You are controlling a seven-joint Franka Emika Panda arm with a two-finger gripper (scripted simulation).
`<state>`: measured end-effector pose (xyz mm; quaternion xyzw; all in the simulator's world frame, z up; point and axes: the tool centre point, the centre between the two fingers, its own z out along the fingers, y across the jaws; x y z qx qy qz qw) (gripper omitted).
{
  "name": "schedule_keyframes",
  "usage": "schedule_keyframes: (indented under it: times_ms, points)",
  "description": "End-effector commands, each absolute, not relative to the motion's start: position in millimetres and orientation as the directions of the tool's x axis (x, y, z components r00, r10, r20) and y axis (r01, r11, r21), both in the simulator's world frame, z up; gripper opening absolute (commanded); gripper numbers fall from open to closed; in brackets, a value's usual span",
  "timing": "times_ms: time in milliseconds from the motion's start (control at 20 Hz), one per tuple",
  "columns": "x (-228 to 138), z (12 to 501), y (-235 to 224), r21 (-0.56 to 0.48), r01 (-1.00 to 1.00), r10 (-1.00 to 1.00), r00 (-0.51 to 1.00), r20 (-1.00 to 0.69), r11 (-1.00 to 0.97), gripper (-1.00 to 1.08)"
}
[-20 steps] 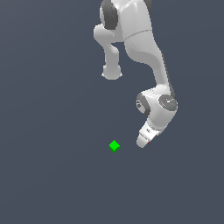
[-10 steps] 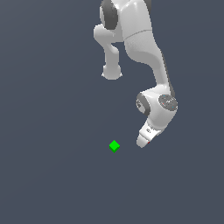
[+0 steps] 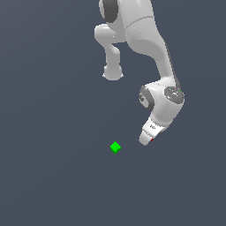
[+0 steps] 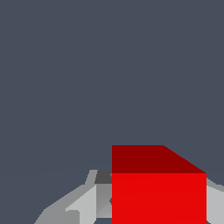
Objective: Stack the red cube on top of the green cube.
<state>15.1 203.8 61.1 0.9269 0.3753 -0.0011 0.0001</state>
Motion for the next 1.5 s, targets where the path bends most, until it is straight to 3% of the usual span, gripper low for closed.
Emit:
schedule_keyframes:
  times_ms: [0, 400, 850, 1450]
  points:
    - [15, 80, 204, 0.001, 0.696, 0.696, 0.718, 0.000, -0.718, -1.00]
    - [16, 117, 204, 0.000, 0.696, 0.696, 0.718, 0.000, -0.718, -1.00]
    - [19, 115, 193, 0.000, 0.696, 0.696, 0.718, 0.001, -0.718, -1.00]
    - [48, 83, 84, 0.001, 0.696, 0.696, 0.718, 0.000, -0.718, -1.00]
